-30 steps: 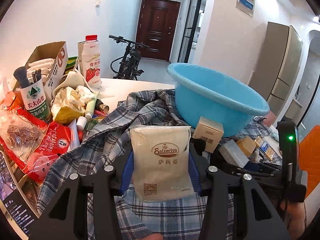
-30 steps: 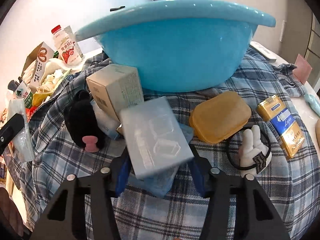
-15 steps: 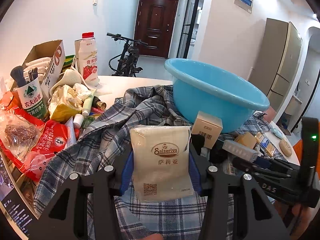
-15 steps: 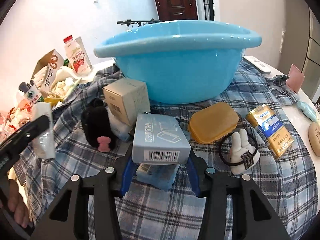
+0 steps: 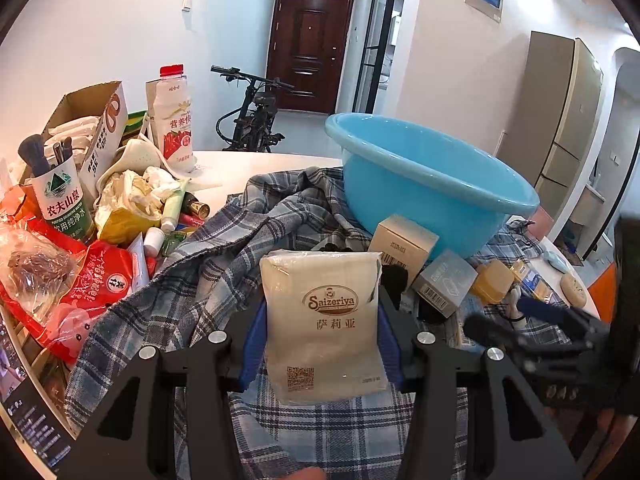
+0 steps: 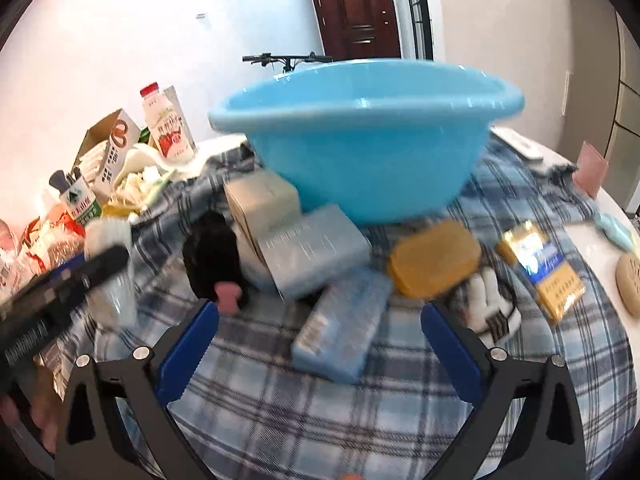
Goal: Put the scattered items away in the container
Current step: 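Lift the grey box with the right gripper while the left gripper holds the white pack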
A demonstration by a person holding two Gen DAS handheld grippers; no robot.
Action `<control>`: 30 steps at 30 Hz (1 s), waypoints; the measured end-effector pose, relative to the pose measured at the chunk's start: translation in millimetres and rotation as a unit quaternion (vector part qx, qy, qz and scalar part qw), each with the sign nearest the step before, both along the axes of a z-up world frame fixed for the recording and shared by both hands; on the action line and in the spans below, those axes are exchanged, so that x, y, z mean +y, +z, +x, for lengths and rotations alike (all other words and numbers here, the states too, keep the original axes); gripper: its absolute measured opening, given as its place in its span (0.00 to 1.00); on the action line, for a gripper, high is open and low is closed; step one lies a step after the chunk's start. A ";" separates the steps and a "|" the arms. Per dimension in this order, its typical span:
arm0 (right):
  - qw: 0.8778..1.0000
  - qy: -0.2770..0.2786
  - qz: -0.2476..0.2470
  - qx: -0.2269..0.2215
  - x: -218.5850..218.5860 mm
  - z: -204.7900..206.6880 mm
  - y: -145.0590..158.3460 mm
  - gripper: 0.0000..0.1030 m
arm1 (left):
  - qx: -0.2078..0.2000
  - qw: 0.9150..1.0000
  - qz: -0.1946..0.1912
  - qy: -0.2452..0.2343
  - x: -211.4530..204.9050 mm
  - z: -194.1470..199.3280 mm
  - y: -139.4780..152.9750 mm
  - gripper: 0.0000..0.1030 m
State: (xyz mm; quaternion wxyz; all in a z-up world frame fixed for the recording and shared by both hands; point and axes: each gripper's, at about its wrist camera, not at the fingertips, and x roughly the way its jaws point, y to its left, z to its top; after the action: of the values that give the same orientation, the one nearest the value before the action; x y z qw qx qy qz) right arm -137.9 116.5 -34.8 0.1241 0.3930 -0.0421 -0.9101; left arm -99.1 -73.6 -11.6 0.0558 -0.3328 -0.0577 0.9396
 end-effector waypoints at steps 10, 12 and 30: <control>0.993 0.054 0.101 0.016 -21.5 -45.1 -3.6 1.00 | -0.003 1.000 0.007 -0.001 -1.7 -1.3 0.0 0.46; 0.994 0.075 0.086 -0.004 -18.0 -53.9 -10.2 0.96 | -0.001 1.000 0.004 -0.003 0.0 -0.4 0.1 0.46; 0.989 0.120 0.088 -0.016 -20.8 -60.6 -24.7 0.66 | -0.007 1.000 -0.007 -0.006 4.0 -2.3 -4.5 0.46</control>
State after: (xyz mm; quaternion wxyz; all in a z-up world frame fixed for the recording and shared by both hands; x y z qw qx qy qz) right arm -198.6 95.8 -59.4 0.1971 0.4193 0.0837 -0.8823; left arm -101.4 -69.6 -16.1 0.0584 -0.3403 -0.0495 0.9372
